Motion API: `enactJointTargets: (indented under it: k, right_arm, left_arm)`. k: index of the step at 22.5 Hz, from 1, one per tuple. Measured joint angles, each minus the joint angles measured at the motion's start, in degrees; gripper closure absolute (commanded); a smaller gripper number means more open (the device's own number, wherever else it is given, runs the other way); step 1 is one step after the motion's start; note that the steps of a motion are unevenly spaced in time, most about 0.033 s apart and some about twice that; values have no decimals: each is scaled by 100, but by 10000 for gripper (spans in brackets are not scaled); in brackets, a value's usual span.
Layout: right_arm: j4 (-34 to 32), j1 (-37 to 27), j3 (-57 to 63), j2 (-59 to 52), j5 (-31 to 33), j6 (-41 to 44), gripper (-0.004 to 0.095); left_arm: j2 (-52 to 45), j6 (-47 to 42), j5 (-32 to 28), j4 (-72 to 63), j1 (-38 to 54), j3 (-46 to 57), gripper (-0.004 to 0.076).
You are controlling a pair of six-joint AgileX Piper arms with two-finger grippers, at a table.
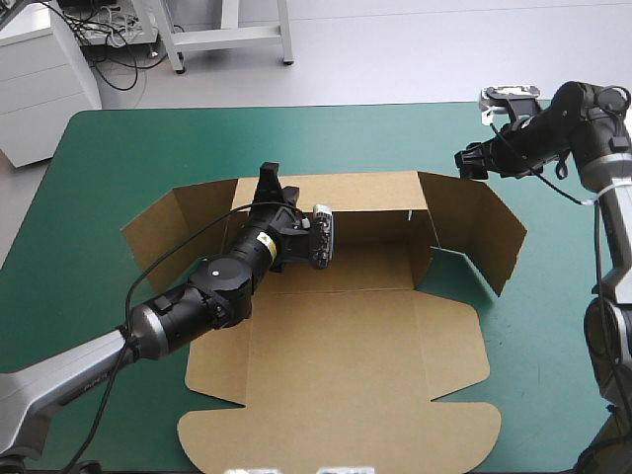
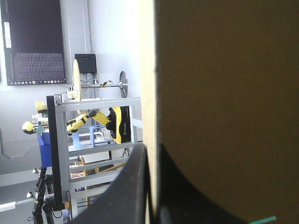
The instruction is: Fold the box
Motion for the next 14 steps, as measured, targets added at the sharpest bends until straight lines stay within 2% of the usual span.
enactJointTargets:
  k: [4, 8, 14]
  right_arm:
    - [77, 0, 154, 0, 18, -91, 255]
    - [531, 5, 613, -53, -70, -448, 267]
    - [799, 5, 689, -391, -69, -829, 300]
  left_arm:
    - [0, 0, 2, 0, 0, 0, 756]
    - [0, 0, 9, 14, 0, 0, 756]
    - [0, -19, 16, 14, 0, 0, 756]
